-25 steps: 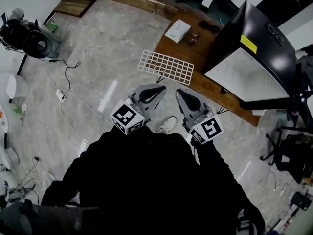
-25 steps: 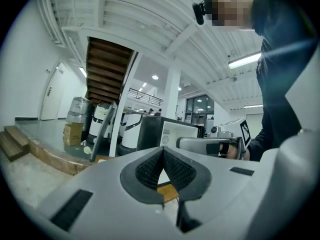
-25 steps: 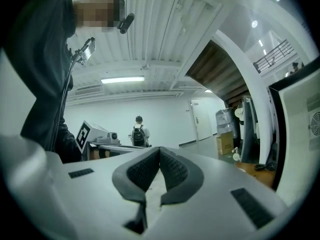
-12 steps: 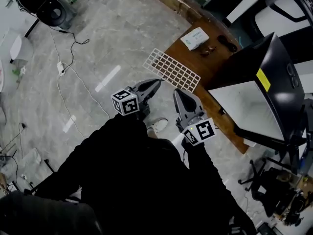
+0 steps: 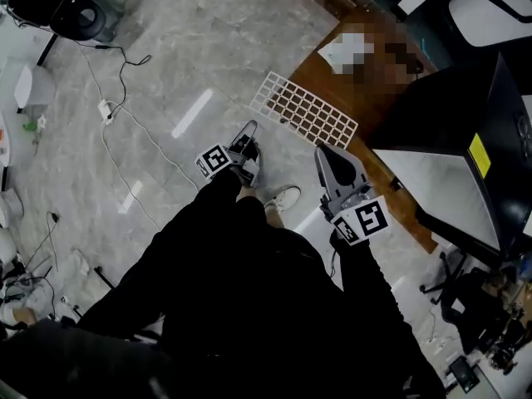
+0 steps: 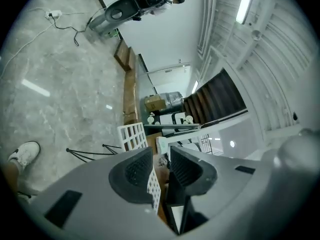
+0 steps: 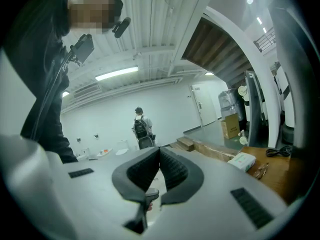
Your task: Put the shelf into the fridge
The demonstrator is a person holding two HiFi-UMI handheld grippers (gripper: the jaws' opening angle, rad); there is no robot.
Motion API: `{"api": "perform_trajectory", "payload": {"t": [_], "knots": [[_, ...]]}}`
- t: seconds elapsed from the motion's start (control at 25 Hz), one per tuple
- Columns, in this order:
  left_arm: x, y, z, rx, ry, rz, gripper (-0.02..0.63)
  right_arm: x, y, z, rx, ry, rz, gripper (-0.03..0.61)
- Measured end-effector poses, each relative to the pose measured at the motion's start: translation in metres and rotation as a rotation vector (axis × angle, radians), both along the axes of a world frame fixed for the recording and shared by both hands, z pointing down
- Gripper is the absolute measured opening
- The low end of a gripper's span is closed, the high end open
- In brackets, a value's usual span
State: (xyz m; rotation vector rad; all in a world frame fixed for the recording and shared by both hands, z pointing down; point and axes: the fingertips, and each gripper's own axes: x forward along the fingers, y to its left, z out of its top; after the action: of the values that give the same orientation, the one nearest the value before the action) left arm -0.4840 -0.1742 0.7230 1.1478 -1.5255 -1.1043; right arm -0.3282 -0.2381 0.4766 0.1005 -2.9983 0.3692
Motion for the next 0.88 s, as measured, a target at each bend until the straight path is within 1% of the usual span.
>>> {"api": "perform_trajectory", "payload": {"t": [0.08,0.16,0.24,0.36,0.52,0.6,0.88], "knots": [[-0.007,-0.003,0.022,-0.023,0.025,-0.001,0.112,-0.007,-0.009,0.003,-0.003,0.010,0.017,0.006],[-0.012,-0.007,0.043,-0.037,0.057,-0.002,0.140,-0.013,-0.018,0.006,-0.004,0.024,0.036,0.006],[-0.019,-0.016,0.059,-0.031,0.082,-0.005,0.160,-0.019,-0.027,0.009,-0.006,0.037,0.055,0.006],[-0.028,-0.034,0.076,-0.021,0.097,0.010,0.183,-0.026,-0.042,0.018,-0.014,0.056,0.084,0.006],[-0.033,-0.048,0.097,-0.049,0.122,0.042,0.192,-0.031,-0.051,0.032,-0.040,0.089,0.127,0.006],[-0.039,-0.051,0.106,-0.059,0.131,0.039,0.196,-0.035,-0.054,0.038,-0.050,0.103,0.141,0.006],[-0.044,-0.073,0.120,-0.043,0.162,0.053,0.196,-0.039,-0.065,0.054,-0.081,0.137,0.185,0.006]]}}
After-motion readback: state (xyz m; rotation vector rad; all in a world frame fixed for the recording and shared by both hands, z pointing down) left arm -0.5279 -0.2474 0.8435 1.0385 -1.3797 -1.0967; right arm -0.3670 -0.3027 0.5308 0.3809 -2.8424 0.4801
